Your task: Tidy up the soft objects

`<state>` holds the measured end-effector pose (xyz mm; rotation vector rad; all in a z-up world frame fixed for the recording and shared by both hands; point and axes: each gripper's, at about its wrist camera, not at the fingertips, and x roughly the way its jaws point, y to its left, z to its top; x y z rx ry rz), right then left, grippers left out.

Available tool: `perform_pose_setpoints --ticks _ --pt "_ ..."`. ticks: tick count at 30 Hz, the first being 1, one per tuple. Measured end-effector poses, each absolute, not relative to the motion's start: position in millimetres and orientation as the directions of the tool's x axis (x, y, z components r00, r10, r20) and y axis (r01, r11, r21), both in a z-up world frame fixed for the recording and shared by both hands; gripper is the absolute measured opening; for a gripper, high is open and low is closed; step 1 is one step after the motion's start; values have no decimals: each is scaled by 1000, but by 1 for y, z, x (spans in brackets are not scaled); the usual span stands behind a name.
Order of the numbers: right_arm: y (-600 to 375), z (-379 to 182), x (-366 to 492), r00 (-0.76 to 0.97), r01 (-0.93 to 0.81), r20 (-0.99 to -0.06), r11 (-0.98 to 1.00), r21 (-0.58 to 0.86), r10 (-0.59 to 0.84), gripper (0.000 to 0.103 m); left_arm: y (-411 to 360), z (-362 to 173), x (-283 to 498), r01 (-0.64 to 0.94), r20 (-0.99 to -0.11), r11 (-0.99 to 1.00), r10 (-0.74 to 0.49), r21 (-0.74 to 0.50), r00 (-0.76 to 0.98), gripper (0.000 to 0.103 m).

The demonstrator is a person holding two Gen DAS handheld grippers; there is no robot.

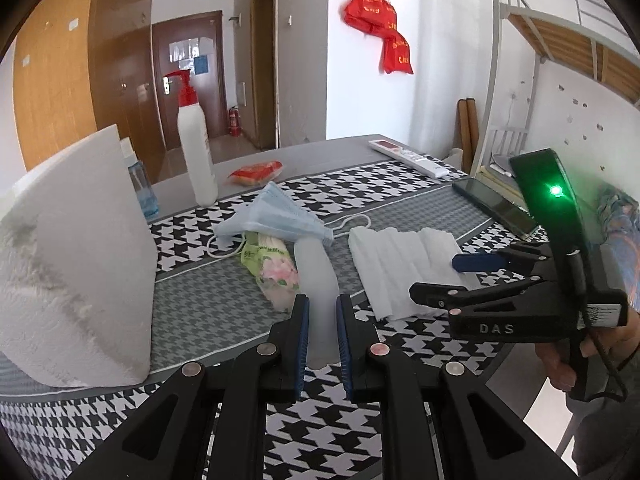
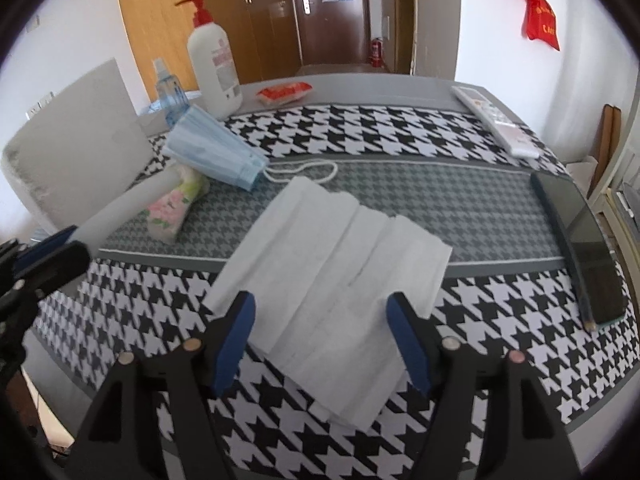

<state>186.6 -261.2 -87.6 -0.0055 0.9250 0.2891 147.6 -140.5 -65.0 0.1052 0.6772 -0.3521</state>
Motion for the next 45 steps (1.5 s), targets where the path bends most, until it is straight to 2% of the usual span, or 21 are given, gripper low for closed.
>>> perform_pose_setpoints --ticks 10,11,13,17,19,22,27,45 --pt "-249 -91 194 585 -228 -793 973 36 167 71 -131 -62 139 356 -613 934 -290 -15 735 15" --pt "-249 -91 194 590 -224 -791 974 28 159 67 -130 -61 138 359 -611 933 -292 -13 736 15" --pt "-249 -90 193 597 -222 -788 975 17 150 51 -129 -61 135 362 -608 932 -292 -8 738 15" --pt "-247 -88 192 600 -224 -788 975 3 140 34 -123 -60 133 366 -604 930 -297 -8 740 15" --pt "-245 -87 189 601 -228 -788 974 -6 135 18 -121 -59 131 369 -598 929 -303 -13 742 15" --pt "-244 -88 187 602 -226 -787 974 -5 136 10 -118 -59 128 376 -596 927 -308 -12 742 15" --pt "-250 -81 180 618 -217 -765 975 51 178 7 -112 -55 125 376 -587 927 -307 -4 749 15" --pt "-238 -25 134 720 -235 -662 971 50 208 7 -88 -45 119 350 -536 936 -310 -28 785 15"
